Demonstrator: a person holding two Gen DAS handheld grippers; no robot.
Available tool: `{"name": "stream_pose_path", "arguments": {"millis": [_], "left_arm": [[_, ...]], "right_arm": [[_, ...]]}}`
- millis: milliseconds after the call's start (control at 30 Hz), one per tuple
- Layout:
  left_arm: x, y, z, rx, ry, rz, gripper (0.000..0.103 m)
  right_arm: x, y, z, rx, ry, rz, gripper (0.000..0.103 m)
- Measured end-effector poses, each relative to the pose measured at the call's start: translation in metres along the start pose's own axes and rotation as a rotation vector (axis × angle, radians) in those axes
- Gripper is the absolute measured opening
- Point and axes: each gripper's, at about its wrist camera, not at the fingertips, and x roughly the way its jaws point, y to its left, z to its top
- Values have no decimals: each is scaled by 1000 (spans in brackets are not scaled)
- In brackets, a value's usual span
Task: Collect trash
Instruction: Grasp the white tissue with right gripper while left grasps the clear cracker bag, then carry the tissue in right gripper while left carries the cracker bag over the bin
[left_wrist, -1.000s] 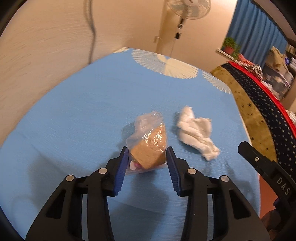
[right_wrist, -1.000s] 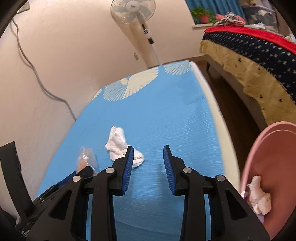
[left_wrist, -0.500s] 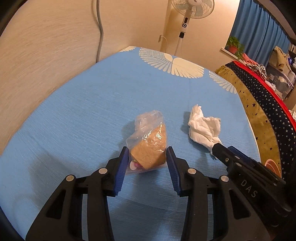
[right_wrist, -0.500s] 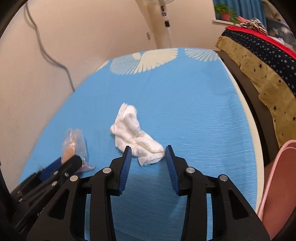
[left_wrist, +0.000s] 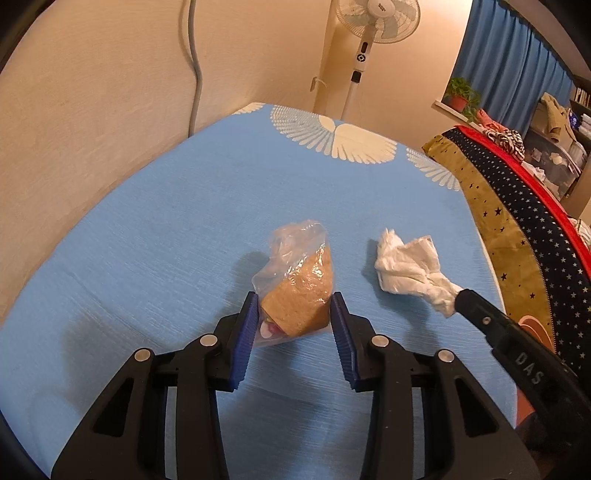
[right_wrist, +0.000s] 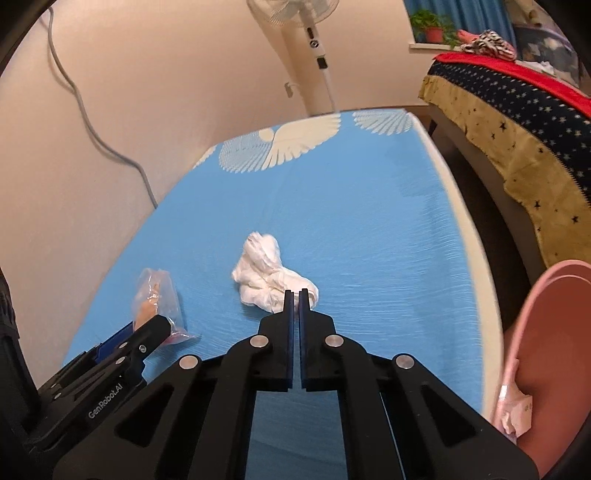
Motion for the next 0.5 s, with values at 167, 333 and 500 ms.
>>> {"name": "stream_pose_path", "arguments": {"millis": [167, 333, 500], "left_arm": [[-15, -5, -4, 20, -22, -16, 38], [-26, -13, -13, 57, -30, -41, 38], [-41, -21, -25, 92, -38, -76, 37]], "right_arm": [[-24, -7, -2, 16, -34, -22, 2], [-49, -10, -7, 13, -62, -47, 2], [-73, -12, -13, 4, -87, -70, 2]]}}
